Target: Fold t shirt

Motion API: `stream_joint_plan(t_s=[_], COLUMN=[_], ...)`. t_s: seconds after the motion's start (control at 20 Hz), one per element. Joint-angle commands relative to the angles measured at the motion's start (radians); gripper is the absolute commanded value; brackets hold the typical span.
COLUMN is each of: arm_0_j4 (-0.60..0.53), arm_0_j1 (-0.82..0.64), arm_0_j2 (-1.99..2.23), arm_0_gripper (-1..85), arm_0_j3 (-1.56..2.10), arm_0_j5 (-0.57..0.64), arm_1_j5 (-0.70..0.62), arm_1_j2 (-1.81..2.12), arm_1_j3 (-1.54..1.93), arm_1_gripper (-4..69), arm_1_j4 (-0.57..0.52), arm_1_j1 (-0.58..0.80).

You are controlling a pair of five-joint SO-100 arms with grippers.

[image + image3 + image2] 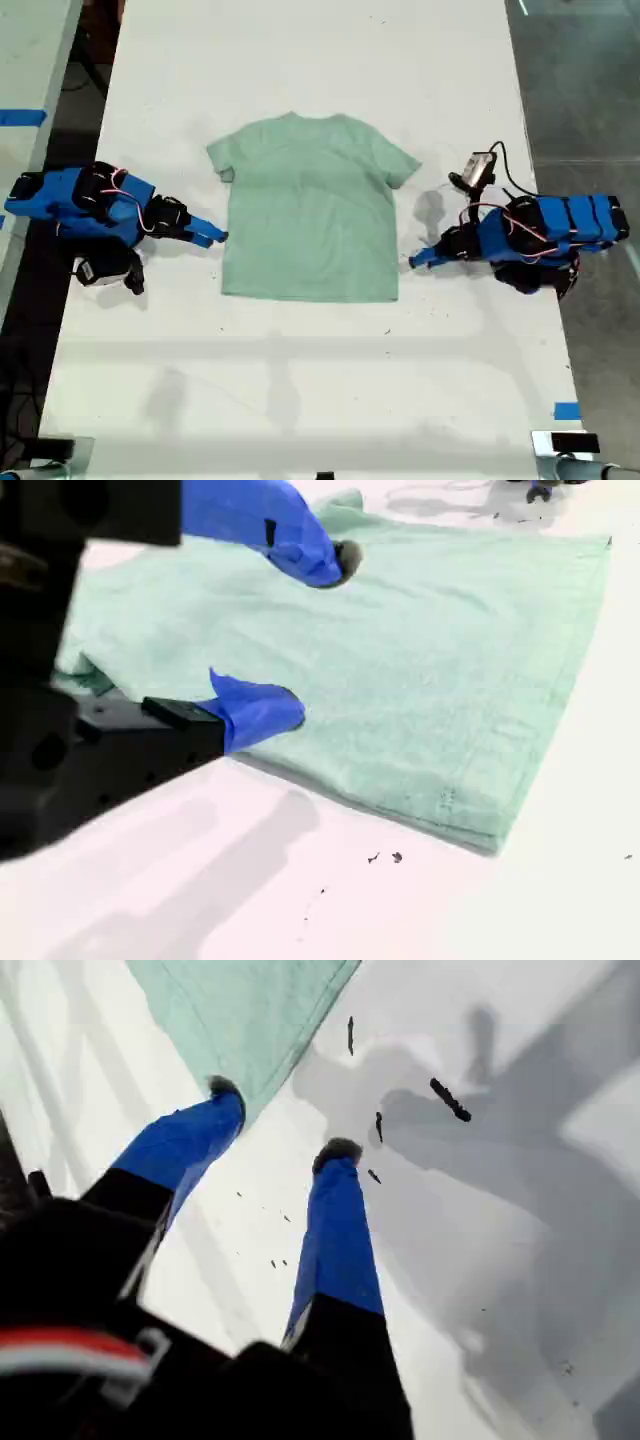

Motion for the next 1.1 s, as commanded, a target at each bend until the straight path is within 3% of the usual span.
stream_joint_plan(t_s=[0.0, 0.1, 0.15, 0.2, 0.25, 0.3, 0.45, 0.7, 0.8, 0.9, 1.05], arm_0_j4=[-0.018, -0.018, -0.018, -0.018, -0.018, -0.018, -0.018, -0.018, -0.021, -0.021, -0.021], arm_0_j1=[0.006, 0.006, 0.006, 0.006, 0.006, 0.006, 0.006, 0.005, -0.061, -0.135, -0.207], arm_0_j2=[0.008, 0.008, 0.008, 0.008, 0.008, 0.008, 0.008, 0.008, 0.008, 0.008, 0.008], arm_0_gripper=[19.4, 19.4, 19.4, 19.4, 19.4, 19.4, 19.4, 19.4, 17.9, 17.9, 17.9], arm_0_j3=[-0.011, -0.011, -0.011, -0.011, -0.011, -0.011, -0.011, -0.011, -0.009, -0.009, -0.009], arm_0_j5=[-0.012, -0.012, -0.012, -0.012, -0.012, -0.012, -0.012, -0.012, -0.014, -0.014, -0.014], arm_1_j5=[-0.002, 0.083, -0.084, -0.173, -0.253, -0.293, -0.374, -0.660, -0.729, -0.772, -0.813], arm_1_j2=[0.009, 0.012, 0.012, 0.012, 0.011, -0.017, -0.428, -1.143, -1.431, -1.631, -1.835], arm_1_j3=[0.054, 0.037, -0.029, -0.100, -0.167, -0.256, -0.696, -1.445, -1.680, -1.776, -1.755], arm_1_gripper=[17.4, 21.7, 25.6, 12.6, 6.2, 6.4, 10.1, 9.8, 15.5, 16.8, 17.5], arm_1_j4=[-0.002, -0.003, -0.015, -0.117, -0.201, -0.210, -0.029, 0.256, 0.354, 0.339, 0.224], arm_1_j1=[0.006, -0.046, -0.166, -0.158, -0.092, -0.025, 0.239, 0.703, 0.827, 0.902, 0.999])
